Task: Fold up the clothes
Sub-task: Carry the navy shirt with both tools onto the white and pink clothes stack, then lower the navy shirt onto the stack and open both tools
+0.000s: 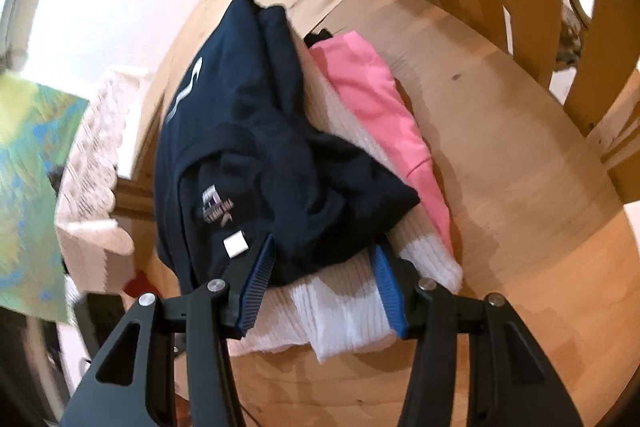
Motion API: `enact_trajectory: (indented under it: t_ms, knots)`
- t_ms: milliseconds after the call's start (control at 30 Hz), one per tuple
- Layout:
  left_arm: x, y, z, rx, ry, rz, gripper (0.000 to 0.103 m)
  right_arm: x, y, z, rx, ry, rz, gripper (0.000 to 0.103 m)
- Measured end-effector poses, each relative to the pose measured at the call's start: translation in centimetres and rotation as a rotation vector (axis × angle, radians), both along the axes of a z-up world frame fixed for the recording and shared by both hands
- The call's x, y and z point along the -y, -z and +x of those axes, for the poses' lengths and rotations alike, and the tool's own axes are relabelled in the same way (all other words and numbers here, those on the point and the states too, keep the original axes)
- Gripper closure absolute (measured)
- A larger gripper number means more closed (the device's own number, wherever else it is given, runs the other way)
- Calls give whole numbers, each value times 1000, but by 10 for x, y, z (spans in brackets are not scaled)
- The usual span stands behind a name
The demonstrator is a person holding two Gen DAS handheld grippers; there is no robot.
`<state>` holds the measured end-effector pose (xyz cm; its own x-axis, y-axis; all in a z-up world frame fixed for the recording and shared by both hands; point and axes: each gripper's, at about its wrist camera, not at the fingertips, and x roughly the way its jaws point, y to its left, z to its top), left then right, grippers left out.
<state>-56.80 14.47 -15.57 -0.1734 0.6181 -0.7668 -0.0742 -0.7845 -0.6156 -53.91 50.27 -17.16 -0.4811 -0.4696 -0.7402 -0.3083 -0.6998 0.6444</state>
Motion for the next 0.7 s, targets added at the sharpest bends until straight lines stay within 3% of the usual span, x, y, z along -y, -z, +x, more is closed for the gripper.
enact_trajectory:
  t_ms: [133, 333, 567, 633, 700]
  knots:
    - [-1, -6, -7, -31, -34, 9, 43, -5, 1, -2, -2, 29, -11, 54]
    - [-2, -13, -12, -96, -34, 3, 44, 9, -16, -6, -54, -17, 149, 54]
    - [0, -11, -14, -115, -12, 23, 45, 17, -14, -9, -43, -46, 227, 54]
    - [-4, -14, -14, -144, 21, 12, 51, 19, -17, -8, -68, -65, 253, 57]
    - [-7, -14, -14, -163, 49, -2, 58, 22, -19, -6, -88, -90, 295, 66]
